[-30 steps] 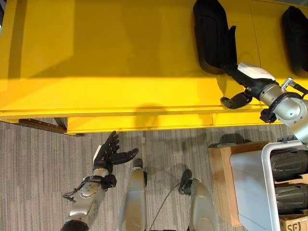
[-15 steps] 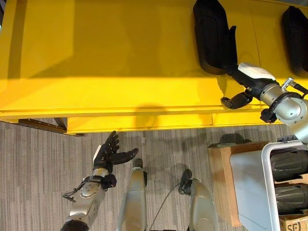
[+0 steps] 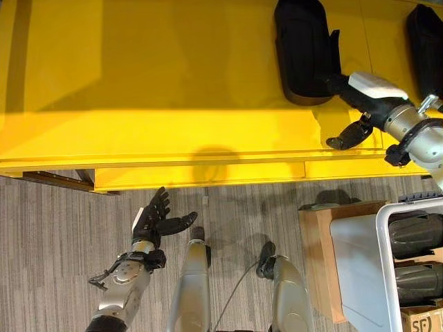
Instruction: Move parts from the plastic box to the shelf.
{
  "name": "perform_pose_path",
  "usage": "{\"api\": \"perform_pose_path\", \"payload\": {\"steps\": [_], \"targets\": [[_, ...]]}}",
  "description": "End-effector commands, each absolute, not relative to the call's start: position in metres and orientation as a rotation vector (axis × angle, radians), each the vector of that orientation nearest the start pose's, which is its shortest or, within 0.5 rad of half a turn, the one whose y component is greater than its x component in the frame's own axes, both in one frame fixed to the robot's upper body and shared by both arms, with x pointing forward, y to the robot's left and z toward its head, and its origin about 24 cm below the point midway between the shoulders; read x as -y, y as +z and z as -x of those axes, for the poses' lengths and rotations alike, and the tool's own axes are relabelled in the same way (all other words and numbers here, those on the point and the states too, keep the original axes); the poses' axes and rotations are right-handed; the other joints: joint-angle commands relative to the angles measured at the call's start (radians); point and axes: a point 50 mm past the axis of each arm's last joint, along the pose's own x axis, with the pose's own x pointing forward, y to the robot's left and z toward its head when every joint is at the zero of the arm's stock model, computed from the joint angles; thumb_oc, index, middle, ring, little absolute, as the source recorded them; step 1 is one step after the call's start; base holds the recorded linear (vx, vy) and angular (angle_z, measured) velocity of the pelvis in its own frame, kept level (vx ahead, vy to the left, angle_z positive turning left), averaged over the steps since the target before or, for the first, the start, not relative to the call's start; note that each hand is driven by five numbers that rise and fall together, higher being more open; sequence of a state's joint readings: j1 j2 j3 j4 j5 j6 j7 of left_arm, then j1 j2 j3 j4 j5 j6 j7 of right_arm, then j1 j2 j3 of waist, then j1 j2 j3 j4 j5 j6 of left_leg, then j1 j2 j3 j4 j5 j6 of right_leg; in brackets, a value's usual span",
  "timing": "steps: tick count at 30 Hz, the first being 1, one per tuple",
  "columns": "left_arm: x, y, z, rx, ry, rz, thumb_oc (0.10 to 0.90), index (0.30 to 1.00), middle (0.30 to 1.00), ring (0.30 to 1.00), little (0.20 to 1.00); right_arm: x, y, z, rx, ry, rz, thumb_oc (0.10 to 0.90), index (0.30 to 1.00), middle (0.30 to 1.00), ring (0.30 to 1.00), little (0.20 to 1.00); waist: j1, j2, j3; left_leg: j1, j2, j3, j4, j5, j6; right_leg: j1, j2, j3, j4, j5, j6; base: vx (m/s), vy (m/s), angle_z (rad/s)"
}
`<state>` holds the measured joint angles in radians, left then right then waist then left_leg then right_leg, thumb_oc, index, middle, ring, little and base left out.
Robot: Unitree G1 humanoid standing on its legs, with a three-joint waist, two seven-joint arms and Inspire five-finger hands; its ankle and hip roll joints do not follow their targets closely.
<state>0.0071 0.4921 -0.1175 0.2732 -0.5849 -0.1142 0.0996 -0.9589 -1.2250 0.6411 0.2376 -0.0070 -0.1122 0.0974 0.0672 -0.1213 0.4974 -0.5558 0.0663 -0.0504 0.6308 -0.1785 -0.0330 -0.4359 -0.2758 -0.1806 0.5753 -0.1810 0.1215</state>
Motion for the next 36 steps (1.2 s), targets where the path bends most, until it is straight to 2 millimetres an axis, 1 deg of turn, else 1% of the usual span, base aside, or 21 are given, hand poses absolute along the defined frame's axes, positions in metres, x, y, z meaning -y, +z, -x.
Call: {"api": "perform_pose_path", "payload": {"steps": [1, 6, 9, 11, 12, 16, 19, 20, 21, 22, 24, 26, 28, 30, 32, 34, 35, 36], "targets": [[-0.254, 0.033, -0.241, -0.054, 0.114, 0.031, 0.9, 1.0, 1.0, 1.0, 1.0, 0.237, 0.34, -0.318, 0.604, 0.058, 1.369, 0.9, 1.0, 1.0, 1.0, 1.0, 0.008, -0.023, -0.105, 0.073, 0.061, -0.079, 0.001, -0.09, -0.048, 0.0, 0.017, 0.039, 0.03, 0.01, -0.014, 0.0, 0.0, 0.0], [-0.254, 0.033, -0.241, -0.052, 0.113, 0.034, 0.9, 1.0, 1.0, 1.0, 1.0, 0.233, 0.35, -0.313, 0.648, 0.055, 1.386, 0.9, 1.0, 1.0, 1.0, 1.0, 0.006, -0.022, -0.111, 0.076, 0.061, -0.078, -0.002, -0.09, -0.049, 0.002, 0.019, 0.042, 0.028, 0.01, -0.014, 0.0, 0.0, 0.0], [-0.255, 0.032, -0.241, -0.053, 0.114, 0.034, 0.9, 1.0, 1.0, 1.0, 1.0, 0.232, 0.354, -0.309, 0.678, 0.046, 1.367, 0.9, 1.0, 1.0, 1.0, 1.0, 0.003, -0.022, -0.115, 0.077, 0.061, -0.078, 0.001, -0.091, -0.049, 0.003, 0.019, 0.042, 0.027, 0.012, -0.013, 0.0, 0.0, 0.0], [-0.255, 0.032, -0.241, -0.055, 0.119, 0.035, 0.9, 1.0, 1.0, 1.0, 1.0, 0.233, 0.355, -0.307, 0.699, 0.043, 1.33, 0.9, 1.0, 1.0, 1.0, 1.0, 0.0, -0.021, -0.117, 0.078, 0.061, -0.077, -0.001, -0.09, -0.048, 0.005, 0.018, 0.042, 0.026, 0.011, -0.013, 0.0, 0.0, 0.0], [-0.254, 0.03, -0.24, -0.057, 0.124, 0.045, 0.9, 1.0, 1.0, 1.0, 1.0, 0.233, 0.352, -0.304, 0.732, 0.055, 1.208, 0.9, 1.0, 1.0, 1.0, 1.0, -0.007, -0.015, -0.119, 0.077, 0.061, -0.077, 0.001, -0.09, -0.047, 0.006, 0.018, 0.042, 0.025, 0.012, -0.012, 0.0, 0.0, 0.0], [-0.253, 0.028, -0.239, -0.066, 0.122, 0.048, 0.9, 1.0, 1.0, 1.0, 1.0, 0.239, 0.332, -0.303, 0.726, 0.092, 0.972, 0.9, 1.0, 1.0, 1.0, 1.0, -0.01, -0.01, -0.125, 0.085, 0.058, -0.076, -0.009, -0.087, -0.045, 0.014, 0.018, 0.039, 0.018, 0.013, -0.01, 0.0, -0.001, -0.01], [-0.251, 0.027, -0.239, -0.068, 0.121, 0.059, 0.9, 1.0, 1.0, 1.0, 1.0, 0.241, 0.321, -0.296, 0.75, 0.114, 0.839, 0.9, 1.0, 1.0, 1.0, 1.0, -0.016, -0.005, -0.13, 0.092, 0.058, -0.075, -0.017, -0.086, -0.045, 0.018, 0.019, 0.041, 0.014, 0.014, -0.009, 0.0, 0.0, -0.02], [-0.251, 0.025, -0.238, -0.074, 0.126, 0.063, 0.9, 1.0, 1.0, 1.0, 1.0, 0.243, 0.316, -0.293, 0.761, 0.115, 0.776, 0.9, 1.0, 1.0, 1.0, 1.0, -0.02, -0.003, -0.133, 0.093, 0.058, -0.075, -0.018, -0.085, -0.044, 0.019, 0.018, 0.039, 0.013, 0.015, -0.008, 0.01, -0.012, -0.04], [-0.25, 0.024, -0.239, -0.074, 0.127, 0.068, 0.9, 1.0, 1.0, 1.0, 1.0, 0.246, 0.307, -0.286, 0.78, 0.131, 0.668, 0.9, 1.0, 1.0, 1.0, 1.0, -0.027, -0.003, -0.137, 0.099, 0.058, -0.074, -0.028, -0.081, -0.045, 0.025, 0.021, 0.039, 0.003, 0.018, -0.007, 0.01, -0.01, -0.05], [-0.25, 0.024, -0.239, -0.075, 0.125, 0.066, 0.9, 1.0, 1.0, 1.0, 1.0, 0.246, 0.306, -0.285, 0.779, 0.129, 0.667, 0.9, 1.0, 1.0, 1.0, 1.0, -0.024, -0.003, -0.137, 0.1, 0.058, -0.074, -0.028, -0.08, -0.045, 0.026, 0.021, 0.039, 0.002, 0.018, -0.007, 0.01, -0.01, -0.04], [-0.248, 0.022, -0.238, -0.082, 0.126, 0.076, 0.9, 1.0, 1.0, 1.0, 1.0, 0.254, 0.29, -0.28, 0.774, 0.124, 0.515, 0.9, 1.0, 1.0, 1.0, 1.0, -0.033, -0.003, -0.144, 0.109, 0.061, -0.072, -0.046, -0.072, -0.045, 0.036, 0.026, 0.034, -0.017, 0.024, -0.005, 0.01, -0.008, -0.02], [-0.246, 0.018, -0.237, -0.095, 0.13, 0.089, 0.9, 1.0, 1.0, 1.0, 1.0, 0.259, 0.273, -0.276, 0.744, 0.129, 0.407, 0.9, 1.0, 1.0, 1.0, 1.0, -0.043, -0.002, -0.151, 0.122, 0.063, -0.072, -0.067, -0.063, -0.048, 0.048, 0.03, 0.029, -0.039, 0.031, -0.003, 0.01, -0.011, 0.02], [-0.245, 0.014, -0.236, -0.107, 0.127, 0.1, 0.9, 1.0, 1.0, 1.0, 1.0, 0.264, 0.258, -0.271, 0.726, 0.123, 0.323, 0.9, 1.0, 1.0, 1.0, 1.0, -0.052, -0.001, -0.159, 0.141, 0.068, -0.07, -0.102, -0.049, -0.051, 0.068, 0.035, 0.024, -0.074, 0.044, 0.0, 0.03, -0.019, 0.0], [-0.244, 0.011, -0.235, -0.116, 0.129, 0.108, 0.9, 1.0, 1.0, 1.0, 1.0, 0.268, 0.241, -0.264, 0.709, 0.109, 0.226, 0.9, 1.0, 1.0, 1.0, 1.0, -0.066, 0.001, -0.177, 0.166, 0.064, -0.066, -0.157, -0.019, -0.054, 0.094, 0.038, 0.015, -0.123, 0.067, 0.004, 0.06, -0.01, -0.09], [-0.244, 0.009, -0.233, -0.123, 0.133, 0.115, 0.9, 1.0, 1.0, 1.0, 1.0, 0.266, 0.229, -0.255, 0.703, 0.12, 0.18, 0.9, 1.0, 1.0, 1.0, 1.0, -0.078, 0.009, -0.19, 0.195, 0.067, -0.062, -0.203, -0.001, -0.058, 0.12, 0.046, 0.008, -0.164, 0.08, 0.008, 0.07, -0.003, 0.04], [-0.244, 0.005, -0.23, -0.137, 0.146, 0.127, 0.9, 1.0, 1.0, 1.0, 1.0, 0.265, 0.212, -0.252, 0.675, 0.107, 0.104, 0.9, 1.0, 1.0, 1.0, 1.0, -0.087, 0.015, -0.206, 0.225, 0.068, -0.056, -0.26, 0.023, -0.058, 0.143, 0.048, 0.002, -0.211, 0.102, 0.013, 0.07, 0.01, 0.02], [-0.244, 0.003, -0.229, -0.14, 0.148, 0.133, 0.9, 1.0, 1.0, 1.0, 1.0, 0.264, 0.208, -0.248, 0.669, 0.116, 0.1, 0.9, 1.0, 1.0, 1.0, 1.0, -0.096, 0.017, -0.219, 0.244, 0.065, -0.053, -0.3, 0.042, -0.057, 0.157, 0.047, -0.003, -0.246, 0.117, 0.018, 0.12, 0.015, -0.01], [-0.243, -0.001, -0.227, -0.152, 0.153, 0.143, 0.9, 1.0, 1.0, 1.0, 1.0, 0.258, 0.191, -0.246, 0.628, 0.121, 0.044, 0.9, 1.0, 1.0, 1.0, 1.0, -0.105, 0.022, -0.239, 0.28, 0.066, -0.045, -0.354, 0.061, -0.057, 0.186, 0.048, -0.005, -0.299, 0.137, 0.026, 0.11, 0.019, -0.01]]}}
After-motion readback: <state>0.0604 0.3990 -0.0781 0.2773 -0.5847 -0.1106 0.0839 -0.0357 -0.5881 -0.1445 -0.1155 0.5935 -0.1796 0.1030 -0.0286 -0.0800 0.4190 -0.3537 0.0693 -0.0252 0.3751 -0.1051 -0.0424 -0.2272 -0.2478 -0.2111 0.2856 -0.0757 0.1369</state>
